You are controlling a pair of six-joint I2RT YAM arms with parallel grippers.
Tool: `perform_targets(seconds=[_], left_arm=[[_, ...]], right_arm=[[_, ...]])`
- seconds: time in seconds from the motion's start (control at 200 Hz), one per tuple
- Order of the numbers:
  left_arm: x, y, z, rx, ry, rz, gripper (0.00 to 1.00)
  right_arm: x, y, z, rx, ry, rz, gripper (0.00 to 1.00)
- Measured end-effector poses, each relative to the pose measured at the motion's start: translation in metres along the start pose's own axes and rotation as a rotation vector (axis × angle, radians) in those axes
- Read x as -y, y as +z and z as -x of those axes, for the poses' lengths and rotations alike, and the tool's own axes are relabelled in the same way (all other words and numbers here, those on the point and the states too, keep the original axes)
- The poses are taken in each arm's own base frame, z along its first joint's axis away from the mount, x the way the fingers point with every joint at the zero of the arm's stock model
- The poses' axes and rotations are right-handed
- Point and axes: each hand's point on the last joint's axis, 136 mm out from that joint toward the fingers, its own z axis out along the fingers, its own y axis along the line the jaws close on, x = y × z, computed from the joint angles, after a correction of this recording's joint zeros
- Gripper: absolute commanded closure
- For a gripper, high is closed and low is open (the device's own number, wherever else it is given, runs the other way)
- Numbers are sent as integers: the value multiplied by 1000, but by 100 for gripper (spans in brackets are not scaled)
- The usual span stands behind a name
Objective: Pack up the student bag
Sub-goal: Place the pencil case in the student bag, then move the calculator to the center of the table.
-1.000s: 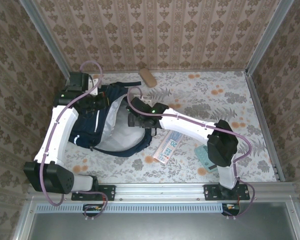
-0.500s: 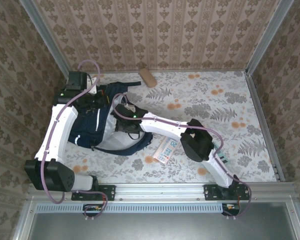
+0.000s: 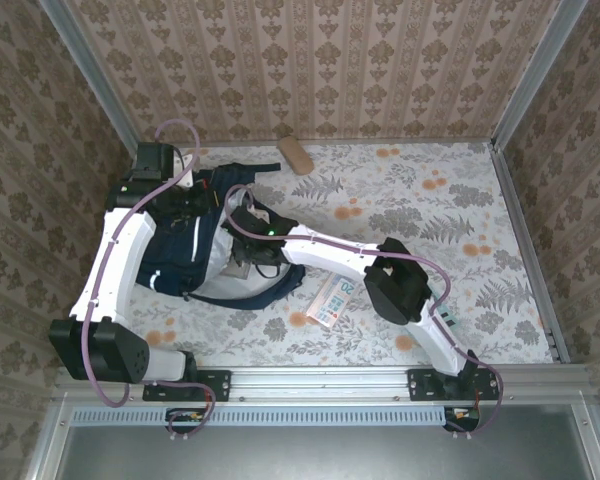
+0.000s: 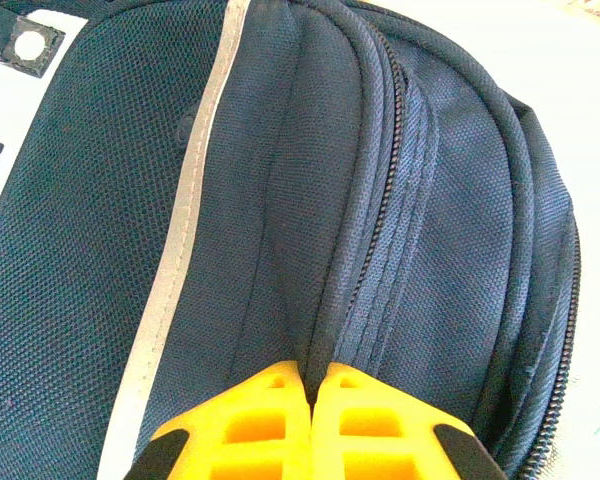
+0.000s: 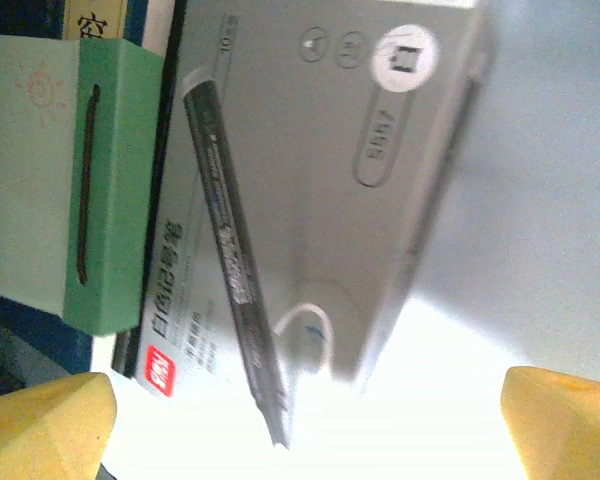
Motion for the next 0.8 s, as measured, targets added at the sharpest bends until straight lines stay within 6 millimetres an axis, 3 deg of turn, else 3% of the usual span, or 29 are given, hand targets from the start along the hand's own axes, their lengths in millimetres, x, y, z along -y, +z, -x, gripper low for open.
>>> perform_targets(seconds=[0.21, 0.35, 0.455, 0.655, 0.8], left_arm=[[0, 0, 0, 0, 0, -1, 100], [1, 0, -1, -2, 0, -5, 100], [1, 2, -1, -4, 0, -10, 100], [1, 7, -6, -16, 2, -21, 100], [3, 11, -9, -23, 9, -28, 100]], right_arm=[[33, -57, 8, 62, -29, -67, 0], [68, -98, 13, 114, -18, -120, 0], [109, -116, 9, 122, 9, -184, 0], [202, -131, -17, 85, 101, -346, 1], [247, -143, -35, 75, 182, -414, 7]])
